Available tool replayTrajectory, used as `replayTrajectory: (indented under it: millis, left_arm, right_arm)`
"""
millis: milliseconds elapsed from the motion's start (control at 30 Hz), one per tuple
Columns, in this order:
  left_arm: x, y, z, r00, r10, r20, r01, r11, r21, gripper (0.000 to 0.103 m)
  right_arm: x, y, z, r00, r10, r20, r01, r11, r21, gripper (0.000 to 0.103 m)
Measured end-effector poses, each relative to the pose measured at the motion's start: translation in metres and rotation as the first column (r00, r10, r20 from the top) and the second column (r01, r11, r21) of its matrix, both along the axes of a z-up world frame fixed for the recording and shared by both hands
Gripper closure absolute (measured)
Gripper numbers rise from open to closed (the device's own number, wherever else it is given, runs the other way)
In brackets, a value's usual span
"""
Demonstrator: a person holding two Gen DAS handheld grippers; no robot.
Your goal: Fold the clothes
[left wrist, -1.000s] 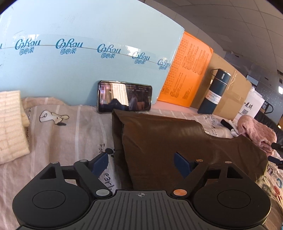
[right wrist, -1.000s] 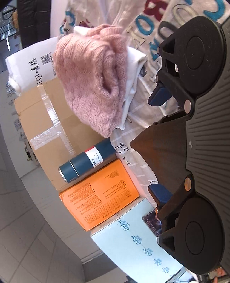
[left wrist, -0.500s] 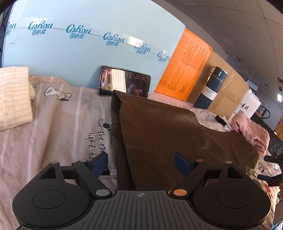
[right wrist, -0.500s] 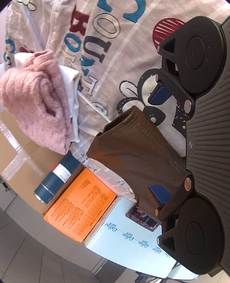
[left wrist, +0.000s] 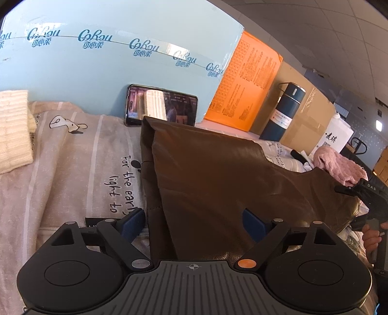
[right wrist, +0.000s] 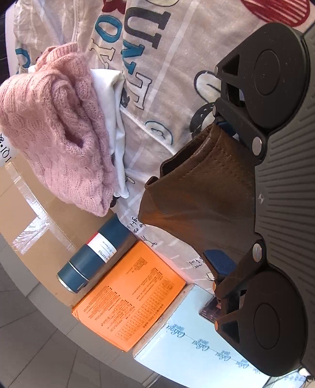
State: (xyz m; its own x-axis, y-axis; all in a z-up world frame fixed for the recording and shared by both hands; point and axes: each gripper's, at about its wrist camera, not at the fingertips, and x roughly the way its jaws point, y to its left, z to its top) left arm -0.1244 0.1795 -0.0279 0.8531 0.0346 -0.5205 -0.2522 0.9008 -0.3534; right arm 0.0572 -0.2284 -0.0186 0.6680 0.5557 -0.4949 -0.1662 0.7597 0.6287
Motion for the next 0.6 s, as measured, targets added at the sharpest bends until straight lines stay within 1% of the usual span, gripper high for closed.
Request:
replayTrajectory:
  millis: [33, 67, 133, 167, 233, 333, 433, 500, 600]
  left_arm:
    - [0.000, 0.000, 0.000, 1.000, -0.001, -0.001, 0.001, 1.000, 0.005, 0.013]
    - [0.000, -0.001, 0.000, 1.000, -0.003, -0.002, 0.003, 1.000, 0.009, 0.013]
    - [0.001, -0.001, -0.001, 1.000, -0.007, -0.002, 0.007, 1.000, 0.016, 0.013]
    - [0.001, -0.001, -0.001, 1.000, -0.009, -0.002, 0.009, 1.000, 0.019, 0.013]
    - [0.001, -0.001, -0.001, 1.000, -0.010, -0.002, 0.010, 1.000, 0.022, 0.013]
    - [0.000, -0.002, -0.001, 1.000, -0.014, -0.003, 0.014, 0.999, 0.031, 0.013]
    - [0.000, -0.004, 0.000, 1.000, -0.018, -0.008, 0.018, 0.999, 0.048, 0.013]
    - [0.000, -0.008, 0.001, 1.000, -0.028, -0.012, 0.029, 0.998, 0.063, 0.013]
    - [-0.001, -0.014, 0.003, 0.997, -0.078, -0.007, 0.078, 0.995, 0.057, 0.013]
  right_arm:
    - [0.001, 0.003, -0.002, 1.000, -0.009, 0.002, 0.009, 1.000, 0.003, 0.039]
    - [0.004, 0.004, -0.005, 1.000, 0.006, -0.017, -0.005, 1.000, 0.029, 0.064]
    - [0.006, 0.005, -0.011, 0.998, 0.052, -0.043, -0.048, 0.993, 0.104, 0.080]
    - [0.004, 0.004, -0.011, 0.998, 0.063, -0.031, -0.059, 0.991, 0.123, 0.085]
    - [-0.006, 0.003, -0.004, 0.996, 0.075, 0.042, -0.080, 0.988, 0.135, 0.093]
    - [-0.024, -0.003, 0.008, 0.984, 0.122, 0.131, -0.146, 0.970, 0.194, 0.096]
    - [-0.040, -0.007, 0.020, 0.970, 0.162, 0.179, -0.201, 0.954, 0.222, 0.097]
    - [-0.048, -0.012, 0.024, 0.964, 0.188, 0.186, -0.231, 0.942, 0.244, 0.098]
    - [-0.060, -0.026, 0.032, 0.961, 0.194, 0.196, -0.240, 0.937, 0.252, 0.098]
